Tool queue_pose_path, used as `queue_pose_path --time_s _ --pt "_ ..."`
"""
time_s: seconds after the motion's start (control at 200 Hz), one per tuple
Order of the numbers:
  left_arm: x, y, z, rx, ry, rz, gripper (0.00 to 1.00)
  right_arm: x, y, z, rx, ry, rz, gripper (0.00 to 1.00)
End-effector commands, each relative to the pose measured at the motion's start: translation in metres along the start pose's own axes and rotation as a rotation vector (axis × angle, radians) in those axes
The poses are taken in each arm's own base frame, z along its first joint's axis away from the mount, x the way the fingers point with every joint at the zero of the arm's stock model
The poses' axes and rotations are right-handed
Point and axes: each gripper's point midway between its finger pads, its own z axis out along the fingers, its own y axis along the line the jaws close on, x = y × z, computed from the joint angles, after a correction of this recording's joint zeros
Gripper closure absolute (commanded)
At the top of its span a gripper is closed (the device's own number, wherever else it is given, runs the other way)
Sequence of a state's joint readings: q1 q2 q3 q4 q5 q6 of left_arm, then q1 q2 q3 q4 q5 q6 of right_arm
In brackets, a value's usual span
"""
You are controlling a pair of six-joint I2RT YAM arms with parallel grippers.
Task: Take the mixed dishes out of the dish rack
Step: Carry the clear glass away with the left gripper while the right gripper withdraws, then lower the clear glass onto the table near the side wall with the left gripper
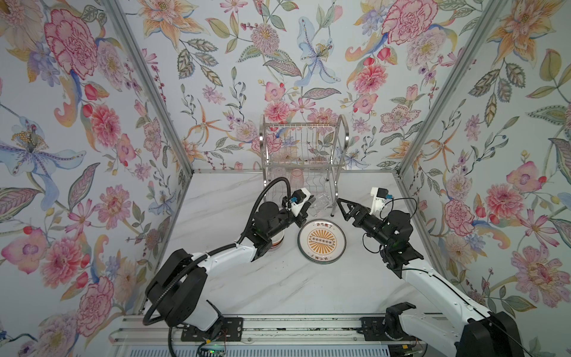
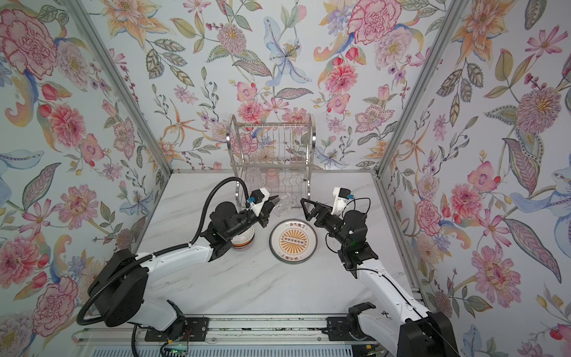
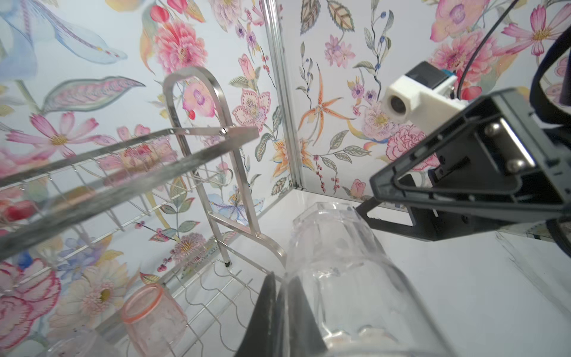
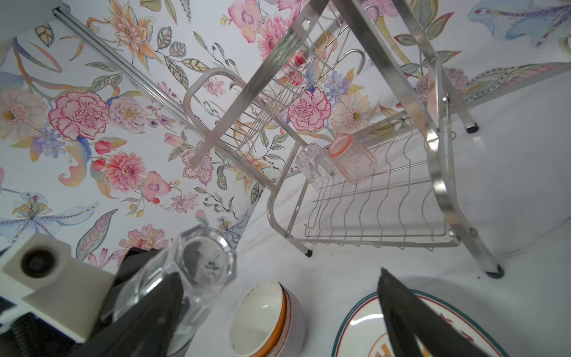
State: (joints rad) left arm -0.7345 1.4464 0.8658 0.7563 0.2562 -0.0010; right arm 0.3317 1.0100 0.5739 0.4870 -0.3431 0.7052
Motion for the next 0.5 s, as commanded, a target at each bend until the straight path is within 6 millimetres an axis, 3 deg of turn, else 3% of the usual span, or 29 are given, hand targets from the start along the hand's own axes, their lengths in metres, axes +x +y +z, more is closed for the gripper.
queue_pose_path --time_s 0.0,0.215,0.496 --pt "-0.017 0.018 -0.021 -0.115 0.025 0.084 1.0 0.005 0.004 -0.008 0.041 0.001 -0.269 0.01" --pt "-0.031 0.067 -0.069 -0.378 0.182 0.115 1.0 0.015 0.026 -0.018 -0.001 -0.022 -0.57 0.01" --pt "-0.034 0.127 -0.131 -0.594 0.338 -0.035 1.0 0.019 0.05 -0.014 -0.06 -0.076 -0.735 0.01"
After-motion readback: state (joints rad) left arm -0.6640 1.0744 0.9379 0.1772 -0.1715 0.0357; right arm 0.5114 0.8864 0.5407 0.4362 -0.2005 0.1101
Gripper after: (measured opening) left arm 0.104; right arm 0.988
